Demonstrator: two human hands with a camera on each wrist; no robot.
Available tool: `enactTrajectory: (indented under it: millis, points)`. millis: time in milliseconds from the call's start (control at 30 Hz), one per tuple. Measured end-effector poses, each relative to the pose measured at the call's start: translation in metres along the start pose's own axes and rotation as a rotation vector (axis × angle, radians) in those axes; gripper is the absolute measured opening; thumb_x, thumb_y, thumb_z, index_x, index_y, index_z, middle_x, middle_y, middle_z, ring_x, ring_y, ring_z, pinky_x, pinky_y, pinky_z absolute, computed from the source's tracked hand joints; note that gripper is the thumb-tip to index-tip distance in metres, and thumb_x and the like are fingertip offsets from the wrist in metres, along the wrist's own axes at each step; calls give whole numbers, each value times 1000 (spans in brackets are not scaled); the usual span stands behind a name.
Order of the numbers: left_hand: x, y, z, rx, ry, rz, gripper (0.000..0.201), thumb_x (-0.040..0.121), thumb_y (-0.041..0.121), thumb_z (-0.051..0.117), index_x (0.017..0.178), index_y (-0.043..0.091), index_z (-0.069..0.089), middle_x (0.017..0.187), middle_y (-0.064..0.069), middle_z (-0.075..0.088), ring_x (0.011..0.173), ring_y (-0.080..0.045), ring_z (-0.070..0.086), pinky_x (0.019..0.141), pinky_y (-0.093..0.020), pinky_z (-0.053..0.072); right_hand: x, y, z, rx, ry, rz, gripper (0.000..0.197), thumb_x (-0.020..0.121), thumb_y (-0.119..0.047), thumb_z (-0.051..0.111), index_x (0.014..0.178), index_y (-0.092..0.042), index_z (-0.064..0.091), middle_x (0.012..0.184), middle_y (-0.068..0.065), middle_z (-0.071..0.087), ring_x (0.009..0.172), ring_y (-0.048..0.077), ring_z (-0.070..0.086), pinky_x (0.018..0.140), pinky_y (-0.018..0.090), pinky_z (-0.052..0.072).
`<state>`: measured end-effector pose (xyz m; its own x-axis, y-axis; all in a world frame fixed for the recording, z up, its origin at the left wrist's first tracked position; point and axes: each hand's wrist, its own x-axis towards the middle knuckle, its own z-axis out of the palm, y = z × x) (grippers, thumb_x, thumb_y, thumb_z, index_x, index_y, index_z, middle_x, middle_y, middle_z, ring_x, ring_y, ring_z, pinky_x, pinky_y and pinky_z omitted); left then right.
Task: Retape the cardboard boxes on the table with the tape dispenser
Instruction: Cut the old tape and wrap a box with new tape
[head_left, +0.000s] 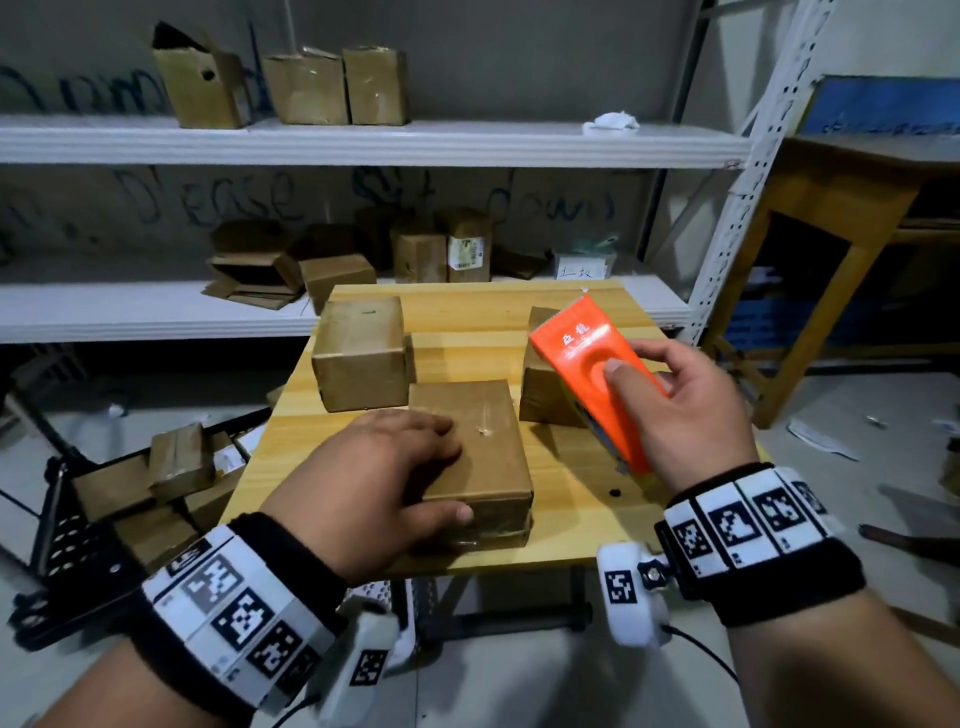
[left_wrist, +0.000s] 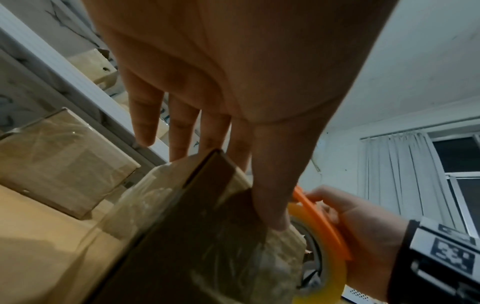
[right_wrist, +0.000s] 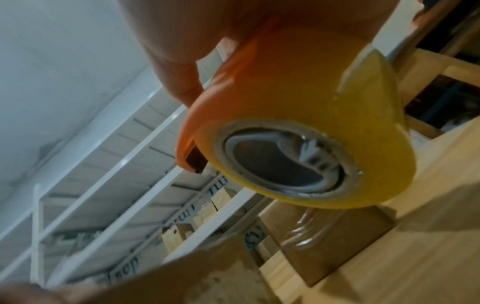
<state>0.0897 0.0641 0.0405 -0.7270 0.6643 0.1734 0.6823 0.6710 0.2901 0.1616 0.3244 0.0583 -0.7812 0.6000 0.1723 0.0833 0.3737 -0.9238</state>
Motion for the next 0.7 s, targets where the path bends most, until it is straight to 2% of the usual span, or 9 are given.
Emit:
enactTrajectory:
  millis: [67, 233, 300, 367, 533, 700]
  points:
    - [-1, 1, -1, 7, 3, -1, 68, 81, 66, 73, 142, 37, 60, 156, 21, 46, 141, -4, 40, 117, -23, 31, 2, 4, 4, -95, 0, 8, 45, 89, -51, 73, 131, -38, 60, 106, -5, 73, 84, 17, 73, 71, 45, 65]
    - [2, 4, -6, 22, -10, -16, 67, 80, 65, 73, 140, 38, 61, 154, 24, 46, 139, 0, 41, 111, -16, 27, 2, 14, 12, -405, 0, -43, 55, 85, -60, 74, 132, -35, 59, 107, -4, 75, 93, 19, 72, 80, 36, 60]
    - [2, 4, -6, 13, -10, -21, 67, 80, 65, 74, 140, 38, 63, 153, 24, 47, 139, 0, 42, 111, -17, 28, 1, 18, 14, -597, -28, -76, 59, 86, -65, 70, 135, -34, 59, 116, -5, 75, 98, 19, 71, 81, 31, 56]
    - [1, 4, -6, 6, -15, -25, 67, 80, 66, 74, 140, 38, 62, 153, 25, 47, 140, -1, 41, 112, -19, 29, 1, 22, 15, -744, -58, -91, 59, 88, -67, 66, 135, -32, 59, 121, -6, 74, 102, 20, 71, 81, 31, 53]
    - [0, 6, -7, 13, -31, -28, 67, 81, 65, 72, 141, 39, 60, 155, 24, 45, 141, -2, 38, 115, -21, 28, 1, 27, 18, -937, -103, -70, 58, 89, -70, 61, 129, -29, 59, 111, -2, 74, 98, 24, 70, 71, 31, 49]
    - [0, 6, -7, 4, -34, -35, 68, 81, 65, 73, 141, 39, 60, 155, 25, 45, 141, -1, 39, 110, -17, 26, -2, 27, 25, -1016, -122, -52, 54, 89, -70, 60, 125, -30, 56, 103, -4, 72, 92, 23, 69, 68, 33, 52]
